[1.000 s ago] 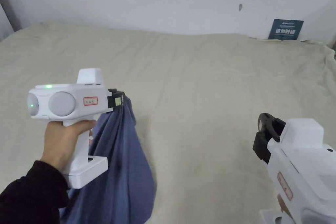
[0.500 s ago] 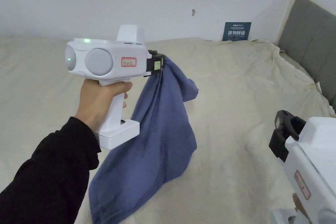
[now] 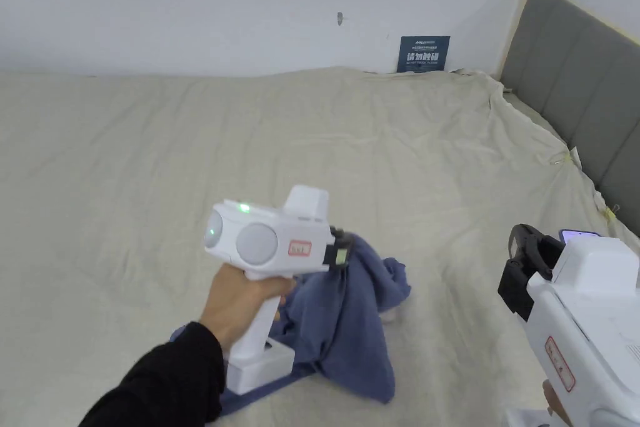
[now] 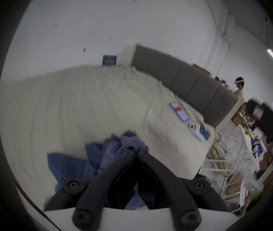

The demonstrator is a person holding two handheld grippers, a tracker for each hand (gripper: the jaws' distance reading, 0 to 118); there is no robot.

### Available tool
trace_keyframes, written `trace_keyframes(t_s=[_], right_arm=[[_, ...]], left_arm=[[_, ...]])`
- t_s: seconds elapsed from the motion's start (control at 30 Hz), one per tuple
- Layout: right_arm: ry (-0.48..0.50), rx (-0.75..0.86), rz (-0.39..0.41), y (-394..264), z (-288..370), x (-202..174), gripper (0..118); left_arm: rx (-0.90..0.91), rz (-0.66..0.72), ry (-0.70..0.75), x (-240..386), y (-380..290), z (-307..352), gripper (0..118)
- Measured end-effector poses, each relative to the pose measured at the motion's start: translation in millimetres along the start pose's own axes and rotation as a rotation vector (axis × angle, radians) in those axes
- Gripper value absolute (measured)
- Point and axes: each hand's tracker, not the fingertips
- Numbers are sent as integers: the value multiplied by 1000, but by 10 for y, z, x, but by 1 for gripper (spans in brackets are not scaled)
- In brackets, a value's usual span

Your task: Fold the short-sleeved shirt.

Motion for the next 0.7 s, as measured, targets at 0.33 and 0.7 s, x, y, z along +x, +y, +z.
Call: trace_keyframes(t_s=[0.33, 0.7], right_arm=[[22, -41, -1, -104, -19, -27, 0], [24, -31, 8, -41, 39, -47, 0]], left_arm=[[-238, 66, 139, -196, -753, -711, 0], [47, 146, 143, -88, -399, -15, 116]])
